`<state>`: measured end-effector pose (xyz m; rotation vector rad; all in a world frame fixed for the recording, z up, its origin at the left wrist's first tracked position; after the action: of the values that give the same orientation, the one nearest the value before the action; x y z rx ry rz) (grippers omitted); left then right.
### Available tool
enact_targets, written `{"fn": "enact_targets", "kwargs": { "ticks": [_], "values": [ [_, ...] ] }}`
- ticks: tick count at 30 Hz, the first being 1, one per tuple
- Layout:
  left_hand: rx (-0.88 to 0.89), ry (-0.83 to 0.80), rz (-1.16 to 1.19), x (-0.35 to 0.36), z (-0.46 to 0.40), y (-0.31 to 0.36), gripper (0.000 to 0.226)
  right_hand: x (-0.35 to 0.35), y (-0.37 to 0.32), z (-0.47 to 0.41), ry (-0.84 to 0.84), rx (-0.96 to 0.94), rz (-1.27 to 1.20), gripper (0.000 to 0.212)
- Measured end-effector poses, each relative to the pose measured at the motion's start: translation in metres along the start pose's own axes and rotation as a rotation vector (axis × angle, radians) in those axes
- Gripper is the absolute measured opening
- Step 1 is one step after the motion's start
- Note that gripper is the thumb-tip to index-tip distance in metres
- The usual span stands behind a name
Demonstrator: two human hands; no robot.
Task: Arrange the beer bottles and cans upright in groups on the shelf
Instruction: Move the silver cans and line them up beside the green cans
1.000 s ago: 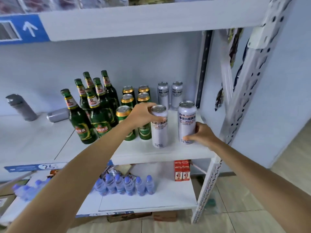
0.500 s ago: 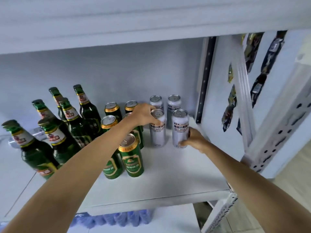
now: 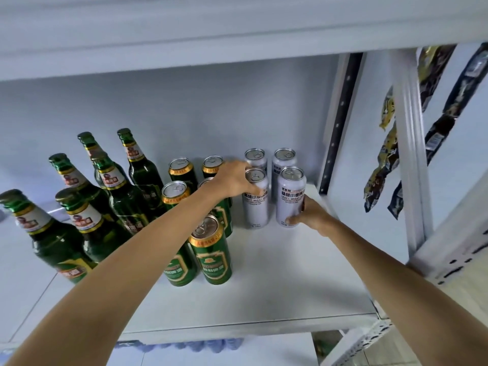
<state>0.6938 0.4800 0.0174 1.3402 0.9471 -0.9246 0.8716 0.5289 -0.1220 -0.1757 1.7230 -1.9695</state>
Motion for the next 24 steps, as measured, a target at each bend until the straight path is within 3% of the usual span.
{"fn": "enact_targets", "kwargs": {
  "ticks": [2, 5, 6, 9, 13, 19, 24],
  "values": [
    [0.001, -0.009, -0.011, 0.001, 0.001, 0.000, 0.056, -0.002, 0.006, -0.002, 0.016, 0.037, 0.017, 0.070],
    [0.009, -0.074, 0.028, 0.003, 0.004, 0.001, 0.055, -0.017, 0.035, -0.016, 0.051, 0.084, 0.081, 0.116],
    [0.011, -0.104, 0.072, 0.003, 0.006, 0.002, 0.056, -0.020, 0.031, -0.008, 0.075, 0.107, 0.126, 0.123],
    [0.050, -0.085, 0.088, -0.009, 0.021, 0.008, 0.060, -0.016, -0.005, 0.040, 0.151, 0.207, 0.366, 0.099],
    [0.134, 0.044, -0.125, -0.038, 0.060, 0.019, 0.059, -0.012, -0.019, 0.078, 0.117, 0.202, 0.689, 0.071],
    [0.192, 0.138, -0.224, -0.057, 0.149, 0.034, 0.040, 0.012, -0.046, 0.143, 0.110, 0.075, 0.994, 0.062],
    [0.185, 0.186, -0.314, -0.052, 0.237, 0.035, 0.034, 0.066, -0.054, 0.206, 0.017, 0.004, 1.042, 0.058]
  ]
}}
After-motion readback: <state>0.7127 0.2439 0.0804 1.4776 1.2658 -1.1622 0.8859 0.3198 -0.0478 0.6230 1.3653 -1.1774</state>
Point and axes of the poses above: each hand's wrist, its own z-axis away from the middle knuckle, its own x-axis out of the palm, y = z × x, the point moved 9 cm from there along -z, towards the middle knuckle, and after that the axes turned 7 degrees about -z, right-handed, at the moved point
